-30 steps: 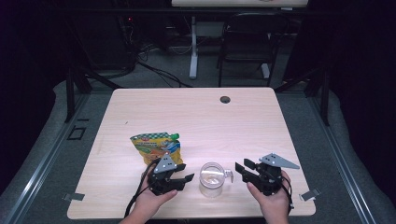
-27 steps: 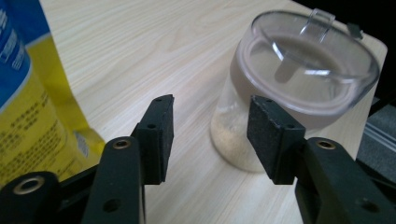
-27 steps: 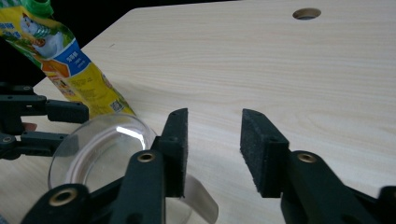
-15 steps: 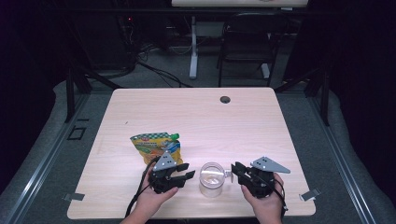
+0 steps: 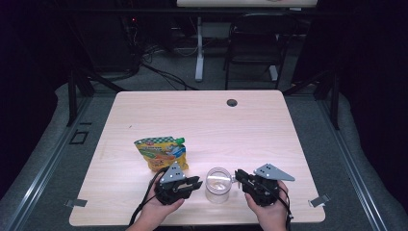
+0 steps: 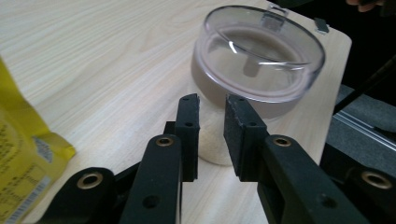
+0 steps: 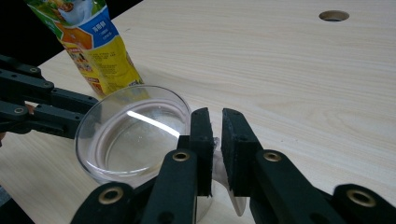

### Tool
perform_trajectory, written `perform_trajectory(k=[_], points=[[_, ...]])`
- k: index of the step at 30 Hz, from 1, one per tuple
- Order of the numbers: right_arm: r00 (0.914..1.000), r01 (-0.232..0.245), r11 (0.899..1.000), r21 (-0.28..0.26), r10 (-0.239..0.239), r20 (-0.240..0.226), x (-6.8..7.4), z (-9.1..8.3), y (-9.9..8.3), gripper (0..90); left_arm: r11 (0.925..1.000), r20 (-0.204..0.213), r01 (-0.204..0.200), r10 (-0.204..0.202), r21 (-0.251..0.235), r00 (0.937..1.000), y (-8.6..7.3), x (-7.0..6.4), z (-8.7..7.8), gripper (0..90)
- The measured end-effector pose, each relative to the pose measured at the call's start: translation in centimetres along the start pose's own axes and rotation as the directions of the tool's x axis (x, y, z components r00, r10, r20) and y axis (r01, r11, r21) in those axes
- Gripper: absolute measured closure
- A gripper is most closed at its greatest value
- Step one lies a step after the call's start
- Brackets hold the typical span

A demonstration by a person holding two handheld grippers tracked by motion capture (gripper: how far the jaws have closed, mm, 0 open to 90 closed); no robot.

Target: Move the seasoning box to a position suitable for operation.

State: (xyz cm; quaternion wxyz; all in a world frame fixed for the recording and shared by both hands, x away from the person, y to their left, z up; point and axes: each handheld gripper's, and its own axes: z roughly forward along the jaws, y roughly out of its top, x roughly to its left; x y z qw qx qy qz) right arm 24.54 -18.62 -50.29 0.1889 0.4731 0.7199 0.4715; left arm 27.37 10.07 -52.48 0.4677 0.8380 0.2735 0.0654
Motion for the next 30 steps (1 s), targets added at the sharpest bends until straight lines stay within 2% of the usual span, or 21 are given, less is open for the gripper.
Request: perform_trajectory(k=[3, 6, 12, 15, 27, 30], points=[[1.0000, 0.000, 1.000, 0.006, 0.000, -0.005, 0.07, 0.10, -0.11, 83.4, 0.9998, 0.033, -0.012, 0.012, 0.015, 0.9994, -0.15, -0.38, 0.25, 80.7], [1.0000, -0.003, 1.000, 0.001, 0.003, -0.007, 0.09, 0.12, -0.17, 83.5, 0.9990, 0.032, -0.031, 0.030, 0.033, 0.9990, -0.21, -0.58, 0.48, 84.1], [0.9998, -0.014, 1.000, -0.004, 0.014, -0.015, 0.02, 0.09, -0.26, 83.5, 0.9990, 0.045, -0.029, 0.028, 0.033, 0.9986, -0.22, -0.73, 0.65, 88.3], [0.9999, -0.010, 1.000, -0.004, 0.010, -0.013, 0.02, 0.05, -0.31, 83.4, 0.9992, 0.066, -0.028, 0.026, 0.030, 0.9975, -0.21, -0.70, 0.71, 89.8], [0.9996, -0.023, 1.000, -0.010, 0.022, -0.017, 0.01, 0.02, -0.41, 83.1, 0.9991, 0.061, -0.034, 0.032, 0.025, 0.9976, -0.17, -0.86, 0.76, 89.9], [0.9996, -0.022, 1.000, -0.009, 0.022, -0.016, 0.04, 0.01, -0.41, 83.1, 0.9997, 0.064, -0.018, 0.016, 0.017, 0.9978, -0.13, -0.80, 0.74, 89.9]])
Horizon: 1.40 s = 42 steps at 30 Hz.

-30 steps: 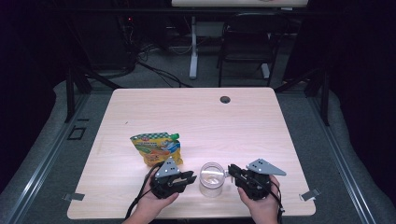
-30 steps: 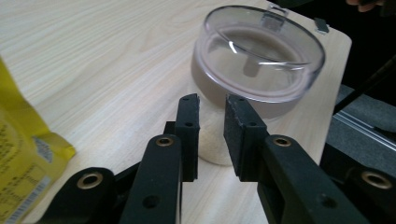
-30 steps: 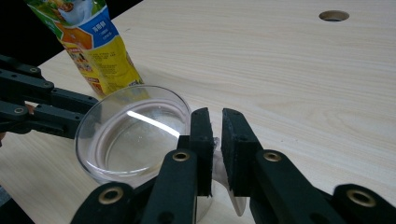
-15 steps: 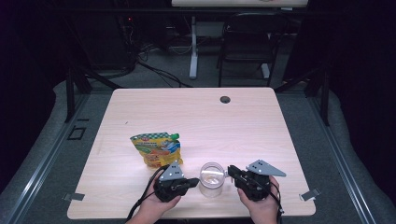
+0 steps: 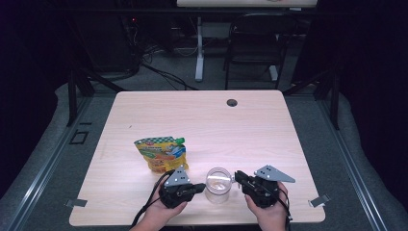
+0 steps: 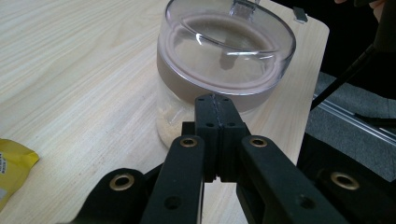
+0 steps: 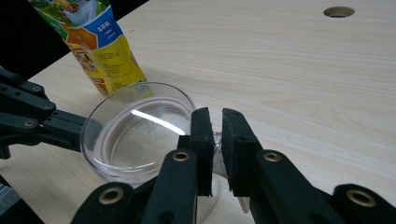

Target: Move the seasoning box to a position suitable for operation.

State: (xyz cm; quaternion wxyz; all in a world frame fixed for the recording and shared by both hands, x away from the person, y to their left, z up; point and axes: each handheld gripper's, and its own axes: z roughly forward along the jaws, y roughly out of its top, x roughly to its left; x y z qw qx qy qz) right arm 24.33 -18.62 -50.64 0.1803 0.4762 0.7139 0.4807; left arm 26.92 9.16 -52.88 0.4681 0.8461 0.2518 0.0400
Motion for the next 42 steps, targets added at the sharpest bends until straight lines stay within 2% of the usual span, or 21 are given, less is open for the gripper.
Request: perform_trajectory(k=[11, 14, 22, 28, 33, 35, 36, 41, 42], points=[[0.9999, 0.007, 1.000, 0.017, -0.007, 0.009, 0.3, -0.2, 0.4, 83.1, 0.9997, -0.002, -0.024, 0.024, 0.002, 0.9997, 0.5, -0.2, -0.1, 90.0], [0.9992, 0.036, 0.999, 0.031, -0.037, 0.015, 0.6, -0.6, 0.4, 82.0, 0.9996, 0.001, -0.029, 0.029, -0.006, 0.9996, 0.6, -0.3, -0.1, 90.0], [0.9989, 0.046, 0.999, 0.021, -0.046, 0.000, 0.9, -1.8, -0.1, 78.3, 0.9993, 0.001, -0.036, 0.036, -0.010, 0.9994, 0.8, -0.5, -0.2, 90.0], [0.9955, 0.095, 0.995, 0.015, -0.094, -0.010, 1.7, -2.6, -0.6, 73.6, 0.9993, 0.000, -0.036, 0.036, -0.012, 0.9993, 1.0, -0.5, -0.3, 90.0], [0.9929, 0.116, 0.993, 0.013, -0.116, -0.026, 2.3, -2.7, -0.8, 71.3, 0.9993, 0.000, -0.035, 0.035, -0.015, 0.9994, 1.1, -0.6, -0.3, 90.0], [0.9883, 0.152, 0.988, 0.018, -0.151, -0.019, 2.7, -2.5, -1.0, 70.0, 0.9991, 0.003, -0.038, 0.038, -0.019, 0.9993, 1.2, -0.6, -0.4, 90.0], [0.9883, 0.152, 0.988, 0.018, -0.151, -0.019, 2.7, -2.5, -1.0, 70.0, 0.9991, 0.003, -0.038, 0.038, -0.019, 0.9993, 1.2, -0.6, -0.4, 90.0], [0.9857, 0.167, 0.986, 0.023, -0.166, -0.030, 3.0, -2.2, -1.3, 63.6, 0.9988, 0.005, -0.039, 0.039, -0.029, 0.9992, 1.5, -0.6, -0.5, 90.0], [0.9845, 0.171, 0.985, 0.015, -0.171, -0.040, 2.9, -2.1, -1.4, 56.7, 0.9988, 0.004, -0.038, 0.038, -0.031, 0.9993, 1.6, -0.6, -0.5, 90.0]])
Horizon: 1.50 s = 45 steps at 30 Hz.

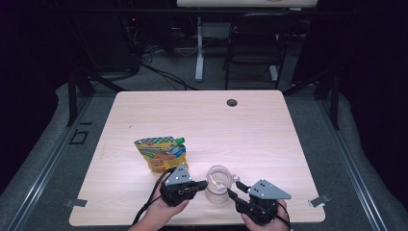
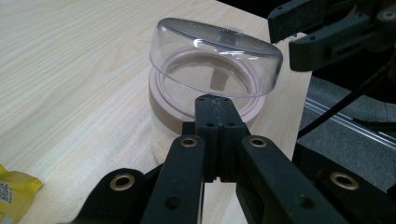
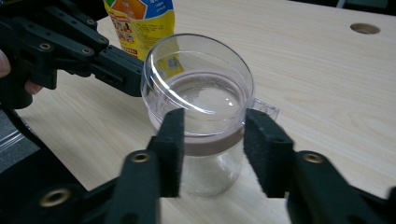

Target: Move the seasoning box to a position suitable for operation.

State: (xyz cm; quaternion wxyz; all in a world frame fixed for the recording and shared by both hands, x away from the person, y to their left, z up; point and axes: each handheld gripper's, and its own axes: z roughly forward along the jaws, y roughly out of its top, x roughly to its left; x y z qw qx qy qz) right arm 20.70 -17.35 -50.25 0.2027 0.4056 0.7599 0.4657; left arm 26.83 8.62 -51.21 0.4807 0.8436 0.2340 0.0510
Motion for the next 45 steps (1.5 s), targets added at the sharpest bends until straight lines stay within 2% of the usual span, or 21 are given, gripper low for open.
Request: perform_trajectory(k=[5, 6, 17, 19, 30, 45], points=[[0.9997, 0.026, 1.000, -0.007, -0.026, 0.001, 0.0, 0.3, -0.2, 49.0, 1.0000, 0.003, -0.003, 0.003, -0.005, 1.0000, 0.4, 0.1, -0.1, 90.0], [0.9989, 0.046, 0.999, 0.001, -0.046, 0.011, 0.2, 0.5, -0.3, 47.3, 0.9999, 0.004, -0.004, 0.004, -0.010, 1.0000, 0.5, 0.0, -0.1, 90.0], [0.9952, 0.095, 0.995, 0.008, -0.095, 0.020, 0.9, 1.4, -0.3, 42.7, 0.9999, 0.007, -0.004, 0.004, -0.016, 1.0000, 1.0, -0.1, 0.1, 90.0], [0.9915, 0.119, 0.993, 0.011, -0.119, 0.053, 1.1, 1.7, -0.3, 43.5, 0.9998, 0.008, -0.010, 0.010, -0.016, 0.9999, 1.1, -0.2, 0.2, 90.0], [0.9945, 0.092, 0.996, 0.008, -0.093, 0.050, 1.0, 1.7, -0.3, 43.8, 0.9999, 0.002, -0.010, 0.010, 0.001, 0.9999, 0.7, -0.2, 0.8, 90.0], [0.9960, 0.077, 0.997, -0.012, -0.076, 0.047, 0.8, 1.5, -0.3, 46.2, 0.9999, 0.001, -0.009, 0.009, -0.006, 1.0000, 0.5, -0.2, 0.8, 90.0]])
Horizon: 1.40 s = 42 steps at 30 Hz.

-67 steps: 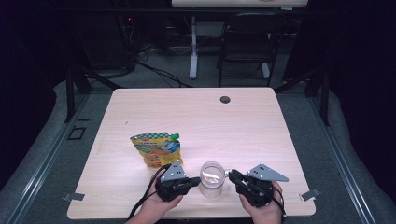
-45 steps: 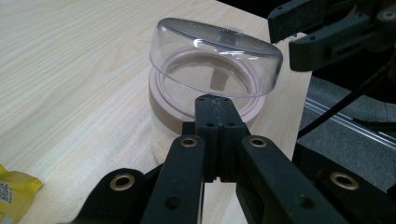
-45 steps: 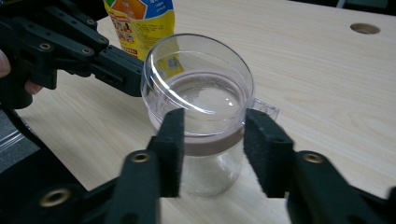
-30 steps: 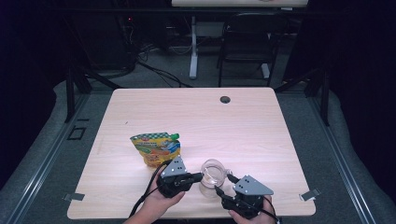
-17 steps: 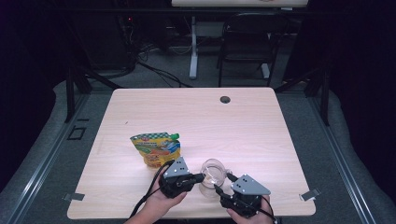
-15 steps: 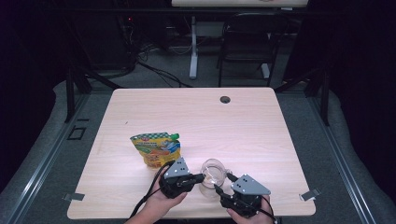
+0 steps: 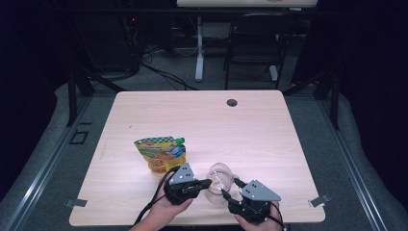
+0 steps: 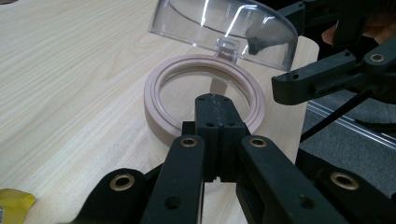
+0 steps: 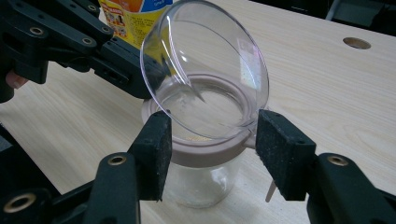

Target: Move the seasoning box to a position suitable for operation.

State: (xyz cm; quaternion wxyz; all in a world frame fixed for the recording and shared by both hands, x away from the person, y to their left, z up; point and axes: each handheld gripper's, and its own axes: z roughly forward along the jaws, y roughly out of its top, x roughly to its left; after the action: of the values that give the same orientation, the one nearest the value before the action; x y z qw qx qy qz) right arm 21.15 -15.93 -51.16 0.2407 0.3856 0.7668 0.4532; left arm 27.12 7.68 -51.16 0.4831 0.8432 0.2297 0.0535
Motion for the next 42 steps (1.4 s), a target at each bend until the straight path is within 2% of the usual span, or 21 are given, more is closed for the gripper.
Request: perform_trajectory(k=[12, 17, 32, 37, 42], points=[[0.9995, -0.033, 0.999, -0.019, 0.033, 0.001, -0.6, -0.4, 0.0, 50.2, 1.0000, 0.006, 0.004, -0.004, -0.001, 1.0000, 0.0, 0.1, 0.0, 90.0], [0.9976, -0.070, 0.997, -0.035, 0.070, -0.001, -1.1, -0.9, 0.0, 57.3, 1.0000, 0.004, 0.000, 0.000, -0.001, 1.0000, 0.0, 0.1, 0.0, 90.0], [0.9960, -0.089, 0.995, -0.038, 0.090, 0.007, -1.7, -1.4, -0.2, 62.6, 1.0000, 0.003, 0.001, -0.001, -0.003, 1.0000, 0.0, 0.0, 0.0, 90.0], [0.9910, -0.134, 0.990, -0.032, 0.134, -0.002, -2.3, -1.6, -0.4, 65.0, 1.0000, 0.000, 0.000, 0.000, -0.004, 1.0000, -0.1, 0.0, 0.0, 90.0], [0.9908, -0.135, 0.991, -0.023, 0.135, 0.009, -2.5, -1.5, -0.5, 65.8, 1.0000, 0.001, 0.000, 0.000, -0.003, 1.0000, -0.1, 0.0, 0.0, 90.0]])
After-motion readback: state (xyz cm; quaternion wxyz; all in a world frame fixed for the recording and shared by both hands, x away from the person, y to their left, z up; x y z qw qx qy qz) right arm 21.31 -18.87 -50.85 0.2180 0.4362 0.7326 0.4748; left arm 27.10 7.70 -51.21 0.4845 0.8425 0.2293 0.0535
